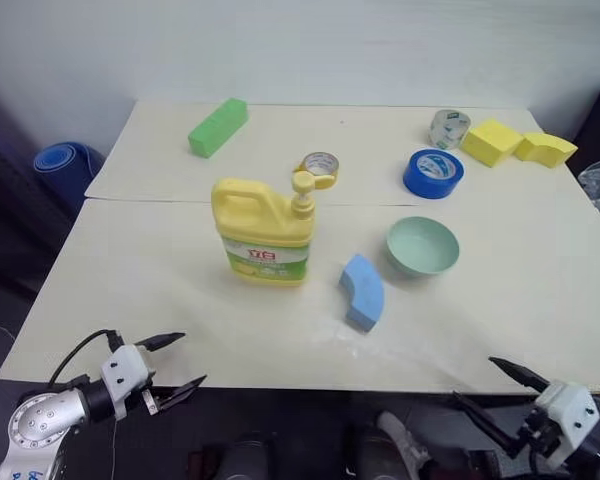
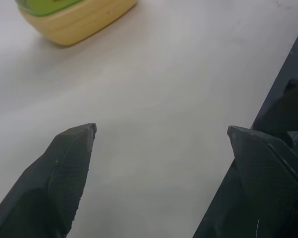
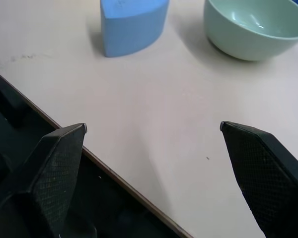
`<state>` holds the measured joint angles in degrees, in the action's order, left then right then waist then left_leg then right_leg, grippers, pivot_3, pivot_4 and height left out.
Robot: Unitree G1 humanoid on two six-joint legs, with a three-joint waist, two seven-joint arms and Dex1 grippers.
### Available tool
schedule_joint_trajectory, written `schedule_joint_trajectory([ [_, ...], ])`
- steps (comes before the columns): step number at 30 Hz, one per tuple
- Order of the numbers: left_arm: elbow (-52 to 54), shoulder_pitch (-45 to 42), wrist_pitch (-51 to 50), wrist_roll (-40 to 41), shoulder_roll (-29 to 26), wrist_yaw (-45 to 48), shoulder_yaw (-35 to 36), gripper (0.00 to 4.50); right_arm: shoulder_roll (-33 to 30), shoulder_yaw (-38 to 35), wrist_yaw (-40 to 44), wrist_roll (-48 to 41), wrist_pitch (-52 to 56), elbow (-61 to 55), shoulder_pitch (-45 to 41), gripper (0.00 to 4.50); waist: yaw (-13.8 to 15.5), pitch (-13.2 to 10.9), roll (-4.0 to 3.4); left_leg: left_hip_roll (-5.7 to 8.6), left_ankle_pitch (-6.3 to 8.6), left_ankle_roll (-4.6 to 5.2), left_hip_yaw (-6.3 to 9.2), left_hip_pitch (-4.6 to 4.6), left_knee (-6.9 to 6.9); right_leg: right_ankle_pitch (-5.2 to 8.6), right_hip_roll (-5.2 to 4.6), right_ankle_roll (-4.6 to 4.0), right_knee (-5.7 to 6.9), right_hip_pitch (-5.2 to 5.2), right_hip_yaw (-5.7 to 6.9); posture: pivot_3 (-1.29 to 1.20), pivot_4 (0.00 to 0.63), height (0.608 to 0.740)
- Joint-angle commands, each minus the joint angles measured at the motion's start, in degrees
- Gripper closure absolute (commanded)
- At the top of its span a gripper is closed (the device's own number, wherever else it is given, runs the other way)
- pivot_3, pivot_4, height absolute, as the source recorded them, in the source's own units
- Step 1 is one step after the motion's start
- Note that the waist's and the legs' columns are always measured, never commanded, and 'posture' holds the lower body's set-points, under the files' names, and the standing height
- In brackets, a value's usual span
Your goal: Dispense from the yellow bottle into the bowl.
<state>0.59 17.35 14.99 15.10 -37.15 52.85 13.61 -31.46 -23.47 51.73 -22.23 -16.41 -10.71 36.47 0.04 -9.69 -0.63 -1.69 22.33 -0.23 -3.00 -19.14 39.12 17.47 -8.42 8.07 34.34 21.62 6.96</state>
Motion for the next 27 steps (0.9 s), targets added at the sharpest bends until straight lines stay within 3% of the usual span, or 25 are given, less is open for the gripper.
schedule_joint_trajectory([
  [1,2.6,-0.9,-1.2,1.5,-1.1,1.0,-0.1,0.01,-0.1,-0.9,-1.5,-2.7,2.2,-4.3,-1.0,0.0,0.0,0.0,-0.01,-0.01,0.0,0.0,0.01,0.01,0.0,0.0,0.0,0.0,0.01,0.0,-0.01,0.0,0.15,0.74],
  [4,6.4,-2.5,-7.4,5.9,-0.5,0.9,-0.7,0.01,-0.6,1.7,-6.2,-5.4,11.4,-13.0,-3.6,0.0,-0.1,0.0,-0.06,-0.04,0.0,0.0,0.01,0.03,0.0,0.0,0.0,0.0,0.1,0.02,-0.03,0.0,0.15,0.74],
  [7,10.5,-4.9,-16.0,13.6,-2.3,6.3,-2.7,0.01,-1.4,6.6,-18.4,-8.7,29.7,-23.6,-11.7,0.0,-0.1,0.0,-0.06,-0.07,-0.01,-0.01,0.09,0.03,0.02,0.0,-0.02,0.0,0.23,0.03,-0.01,0.0,0.15,0.74],
  [10,13.1,-6.8,-20.1,15.4,-1.4,5.0,-3.6,0.01,-0.9,11.7,-32.1,-9.3,48.8,-30.0,-22.8,0.0,-0.2,0.0,-0.07,-0.09,-0.01,-0.02,0.12,0.01,0.05,0.0,-0.06,0.0,0.27,0.09,-0.05,0.0,0.15,0.74],
  [16,16.5,-5.5,-21.1,14.6,-0.5,5.8,-6.2,0.01,9.8,19.9,-51.2,-10.0,75.1,-30.8,-42.3,0.0,0.0,0.0,-0.08,0.03,0.03,-0.11,0.24,-0.28,0.03,0.03,0.03,-0.06,0.48,0.44,0.09,0.0,0.15,0.74],
  [21,17.9,-5.5,-21.7,14.2,0.3,4.8,-6.4,0.01,18.0,22.2,-57.9,-7.5,88.0,-24.6,-51.2,0.0,-0.2,0.0,-0.08,0.06,0.02,-0.12,-0.12,-0.94,0.37,0.03,0.05,-0.06,0.71,0.94,0.15,0.0,0.15,0.74],
  [27,18.3,-6.4,-21.7,13.7,1.0,4.2,-7.2,0.01,18.9,25.2,-56.5,-4.4,91.6,-15.9,-53.7,0.0,-0.3,0.1,-0.01,0.03,0.02,-0.12,-0.15,-1.04,0.63,0.03,0.07,-0.06,0.77,0.94,0.16,0.0,0.15,0.74],
])
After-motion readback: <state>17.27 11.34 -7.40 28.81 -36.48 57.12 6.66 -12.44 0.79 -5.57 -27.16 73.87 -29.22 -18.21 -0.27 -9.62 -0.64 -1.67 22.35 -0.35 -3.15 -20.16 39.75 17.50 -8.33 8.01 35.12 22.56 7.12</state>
